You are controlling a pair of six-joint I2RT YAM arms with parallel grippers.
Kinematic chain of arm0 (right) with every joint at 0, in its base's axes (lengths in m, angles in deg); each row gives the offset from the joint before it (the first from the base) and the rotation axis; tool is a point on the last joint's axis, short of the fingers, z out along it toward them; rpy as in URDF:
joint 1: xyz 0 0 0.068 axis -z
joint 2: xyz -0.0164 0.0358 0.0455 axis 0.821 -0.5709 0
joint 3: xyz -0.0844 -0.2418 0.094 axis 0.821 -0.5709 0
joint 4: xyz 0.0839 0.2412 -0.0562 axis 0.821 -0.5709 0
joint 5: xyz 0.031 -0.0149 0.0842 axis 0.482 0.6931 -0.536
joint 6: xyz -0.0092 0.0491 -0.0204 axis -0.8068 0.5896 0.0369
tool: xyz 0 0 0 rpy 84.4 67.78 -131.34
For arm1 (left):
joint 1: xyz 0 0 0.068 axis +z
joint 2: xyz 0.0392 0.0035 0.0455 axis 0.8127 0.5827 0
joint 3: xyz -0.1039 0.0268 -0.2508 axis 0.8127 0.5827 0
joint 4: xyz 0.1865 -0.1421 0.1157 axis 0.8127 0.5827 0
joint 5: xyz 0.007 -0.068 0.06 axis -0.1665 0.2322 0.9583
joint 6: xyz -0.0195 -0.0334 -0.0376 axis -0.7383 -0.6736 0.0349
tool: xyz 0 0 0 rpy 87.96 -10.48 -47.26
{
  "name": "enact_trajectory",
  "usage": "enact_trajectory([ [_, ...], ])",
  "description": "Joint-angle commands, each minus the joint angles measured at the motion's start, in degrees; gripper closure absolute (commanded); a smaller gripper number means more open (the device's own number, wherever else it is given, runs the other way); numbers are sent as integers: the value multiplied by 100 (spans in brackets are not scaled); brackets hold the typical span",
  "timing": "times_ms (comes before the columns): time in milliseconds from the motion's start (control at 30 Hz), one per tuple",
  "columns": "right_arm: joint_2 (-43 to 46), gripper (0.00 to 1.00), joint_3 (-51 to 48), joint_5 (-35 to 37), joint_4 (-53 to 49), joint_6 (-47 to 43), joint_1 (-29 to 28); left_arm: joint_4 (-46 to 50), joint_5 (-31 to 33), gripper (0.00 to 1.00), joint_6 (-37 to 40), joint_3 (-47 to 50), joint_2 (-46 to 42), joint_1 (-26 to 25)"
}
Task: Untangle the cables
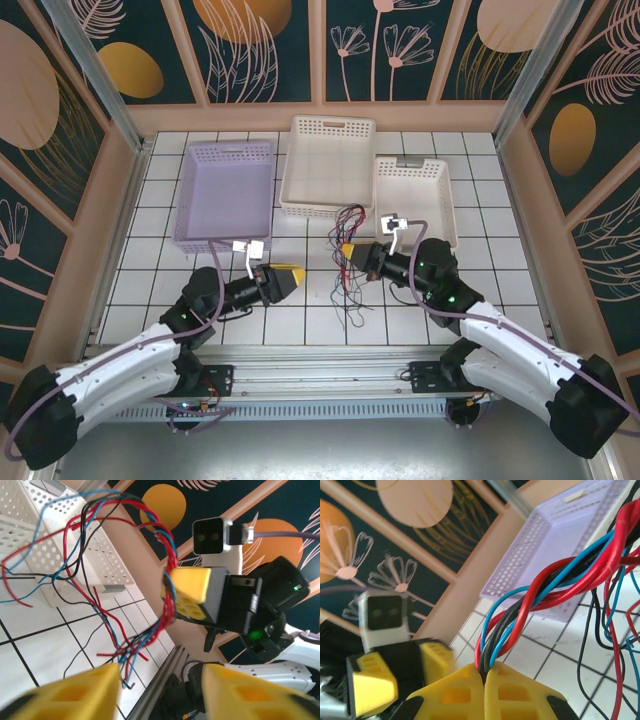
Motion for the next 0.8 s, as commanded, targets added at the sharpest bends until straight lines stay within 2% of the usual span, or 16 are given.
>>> enact_trajectory([
  [0,-115,100,154,-208,408,-272,-273,-1128,-335,34,-336,-48,390,-5],
  [100,-306,100,218,-223,469,-284,-392,-1370,-326,26,-273,-266,747,-232],
  [200,-411,100,260,-210,538,-293,-492,-1357,-207,26,-116,-512,1058,-530],
  [367,-485,100,339,-170,518,-324,-609,-1307,-57,28,-11,-689,1452,-740],
  [500,-402,100,355,-127,425,-354,-635,-1157,-12,35,65,-719,1534,-774],
  [667,-287,100,352,-87,344,-372,-635,-814,144,51,224,-706,1419,-770],
  [767,-283,100,352,-146,384,-346,-642,-745,195,55,249,-693,1432,-776],
])
